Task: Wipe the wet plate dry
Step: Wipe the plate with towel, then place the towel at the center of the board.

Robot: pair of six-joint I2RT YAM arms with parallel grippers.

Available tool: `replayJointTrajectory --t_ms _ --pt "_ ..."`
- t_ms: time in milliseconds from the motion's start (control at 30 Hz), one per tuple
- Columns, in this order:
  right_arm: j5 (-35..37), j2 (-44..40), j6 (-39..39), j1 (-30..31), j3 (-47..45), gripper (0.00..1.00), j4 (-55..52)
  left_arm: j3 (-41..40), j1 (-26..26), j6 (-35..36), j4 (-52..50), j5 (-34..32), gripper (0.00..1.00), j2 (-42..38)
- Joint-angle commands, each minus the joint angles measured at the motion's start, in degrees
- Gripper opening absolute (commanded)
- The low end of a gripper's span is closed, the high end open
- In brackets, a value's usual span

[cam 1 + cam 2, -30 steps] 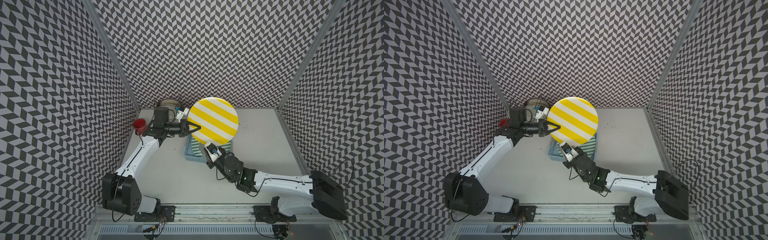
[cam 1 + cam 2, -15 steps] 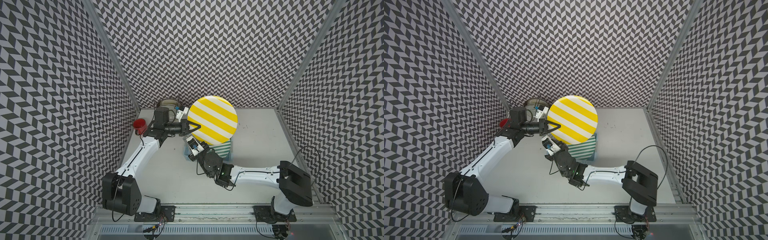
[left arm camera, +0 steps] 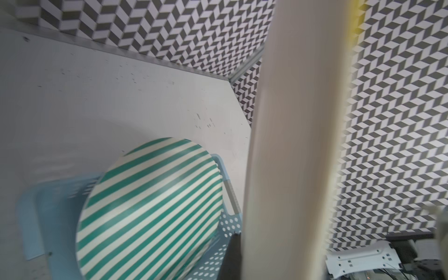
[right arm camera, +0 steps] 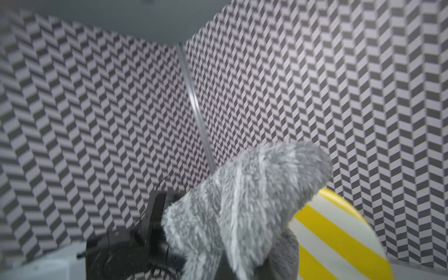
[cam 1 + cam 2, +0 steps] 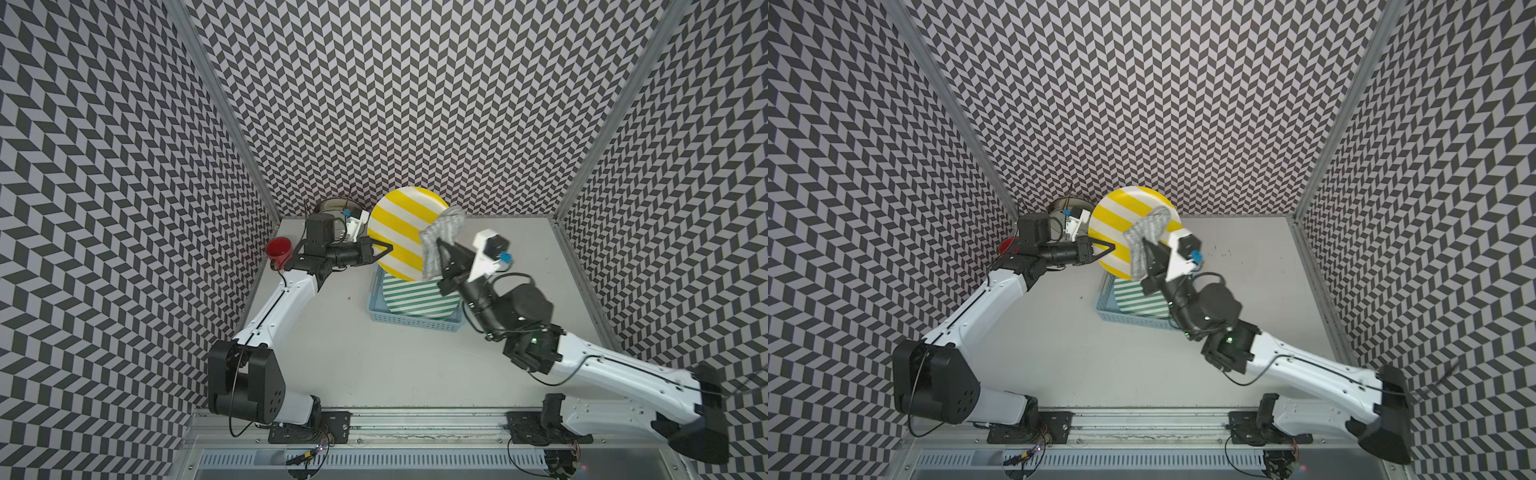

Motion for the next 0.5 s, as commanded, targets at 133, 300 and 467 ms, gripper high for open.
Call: replayJointTrajectory --t_ms 133,300,467 --pt "6.9 -11.3 24.1 -12.2 -9.5 0.0 -34.4 3.6 0.7 8.6 2.6 -1.7 0.0 -0.6" --pt "6.0 -9.9 37.9 -17.6 -14.7 0.0 -54.1 4.3 0.9 11.6 0.8 -1.7 0.0 -0.8" --pt "-0.8 -9.6 46.3 -17.7 -25.4 0.0 -55.7 4.1 0.9 12.0 1.2 -1.3 0.0 -1.3"
